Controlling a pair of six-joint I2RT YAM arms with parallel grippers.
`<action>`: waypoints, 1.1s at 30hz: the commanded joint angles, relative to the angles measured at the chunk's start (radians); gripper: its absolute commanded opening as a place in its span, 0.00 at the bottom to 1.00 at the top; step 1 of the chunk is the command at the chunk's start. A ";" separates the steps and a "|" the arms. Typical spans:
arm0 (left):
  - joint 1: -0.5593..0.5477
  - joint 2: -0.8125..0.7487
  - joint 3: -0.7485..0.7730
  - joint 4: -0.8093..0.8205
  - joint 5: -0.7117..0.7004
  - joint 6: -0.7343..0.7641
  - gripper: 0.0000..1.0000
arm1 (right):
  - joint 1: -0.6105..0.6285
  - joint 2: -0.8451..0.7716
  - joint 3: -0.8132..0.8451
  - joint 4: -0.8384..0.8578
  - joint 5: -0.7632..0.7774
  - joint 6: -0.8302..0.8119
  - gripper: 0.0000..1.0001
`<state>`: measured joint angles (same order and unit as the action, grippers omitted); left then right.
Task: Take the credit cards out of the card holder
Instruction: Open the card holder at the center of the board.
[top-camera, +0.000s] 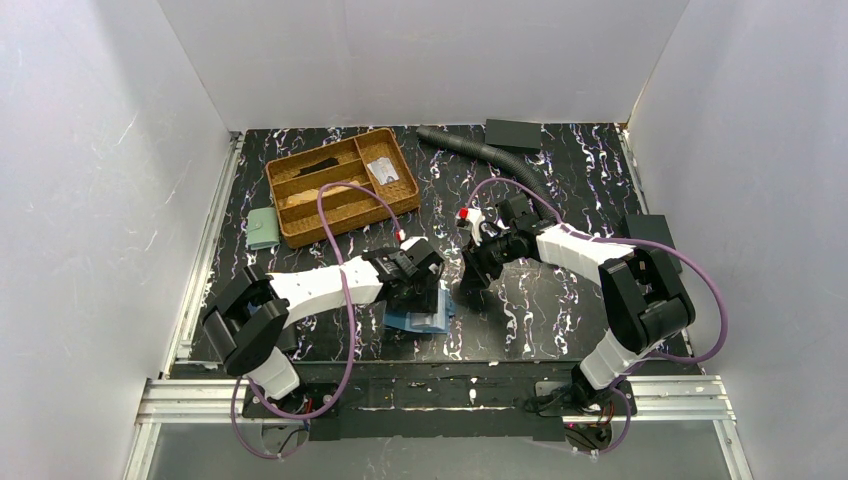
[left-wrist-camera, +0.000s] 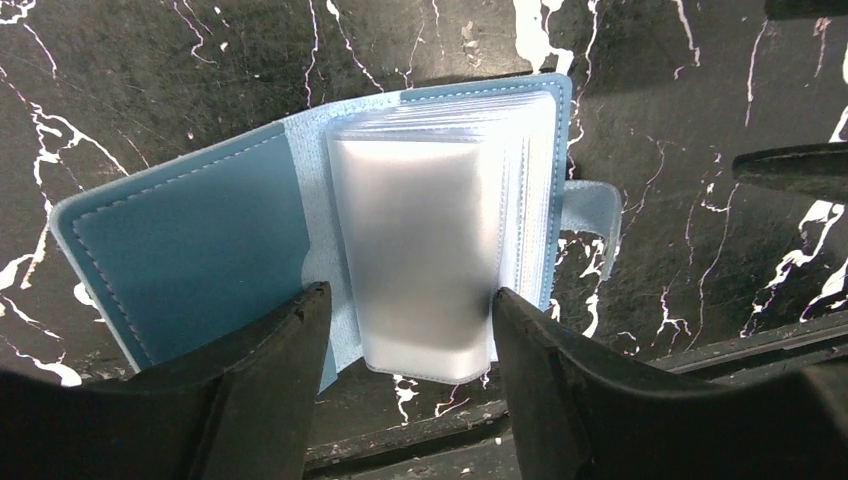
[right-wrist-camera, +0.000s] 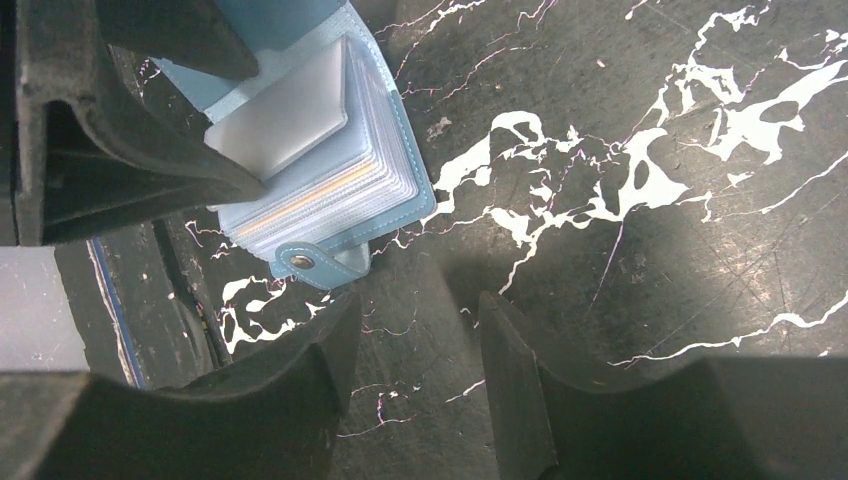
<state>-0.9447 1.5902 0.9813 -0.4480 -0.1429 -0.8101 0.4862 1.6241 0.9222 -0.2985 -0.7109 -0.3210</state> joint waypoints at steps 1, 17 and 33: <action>-0.003 -0.029 -0.024 -0.012 -0.026 -0.015 0.56 | -0.003 -0.006 0.043 -0.016 -0.019 -0.012 0.55; 0.082 -0.116 -0.151 0.080 0.065 -0.040 0.00 | -0.001 0.008 0.033 -0.019 -0.106 -0.013 0.57; 0.201 -0.145 -0.356 0.511 0.331 -0.126 0.00 | 0.026 0.038 0.060 -0.039 -0.137 -0.003 0.62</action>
<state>-0.7643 1.4448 0.6453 -0.0780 0.1078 -0.9020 0.5110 1.6676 0.9226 -0.2943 -0.8219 -0.2852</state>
